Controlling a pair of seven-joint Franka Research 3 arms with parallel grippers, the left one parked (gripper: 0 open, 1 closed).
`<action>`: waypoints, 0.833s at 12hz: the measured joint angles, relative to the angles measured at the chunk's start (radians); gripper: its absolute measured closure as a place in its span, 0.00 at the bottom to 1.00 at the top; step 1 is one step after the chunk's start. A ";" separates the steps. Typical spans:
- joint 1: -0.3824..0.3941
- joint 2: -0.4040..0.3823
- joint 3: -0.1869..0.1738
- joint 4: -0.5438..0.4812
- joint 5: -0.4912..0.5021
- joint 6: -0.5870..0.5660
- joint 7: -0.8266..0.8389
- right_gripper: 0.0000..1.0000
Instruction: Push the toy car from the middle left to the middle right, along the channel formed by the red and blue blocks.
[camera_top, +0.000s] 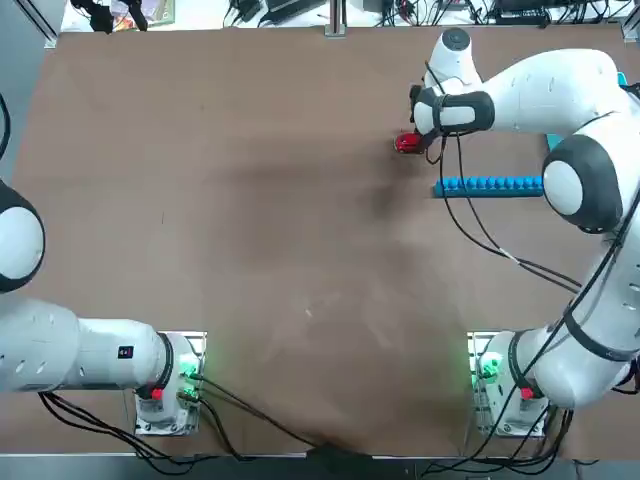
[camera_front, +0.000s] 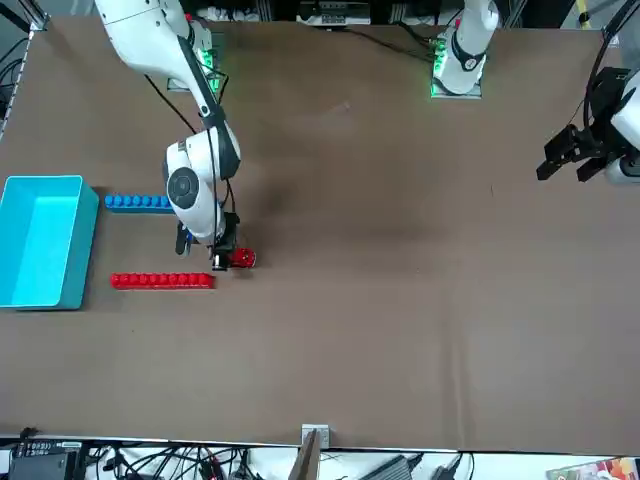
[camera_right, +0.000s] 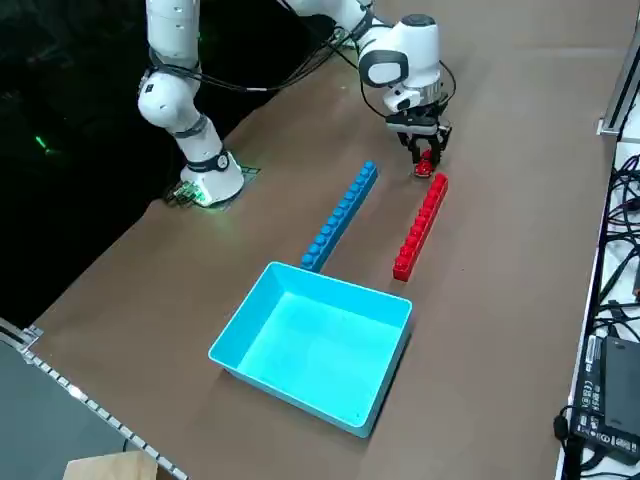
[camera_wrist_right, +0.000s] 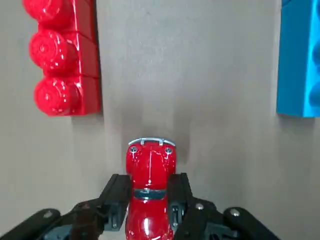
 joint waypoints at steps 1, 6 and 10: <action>0.004 0.001 0.000 0.000 0.000 0.005 0.002 0.56; 0.021 0.010 0.001 0.013 0.000 0.010 0.002 0.56; 0.052 0.032 0.002 0.046 0.001 0.009 0.004 0.56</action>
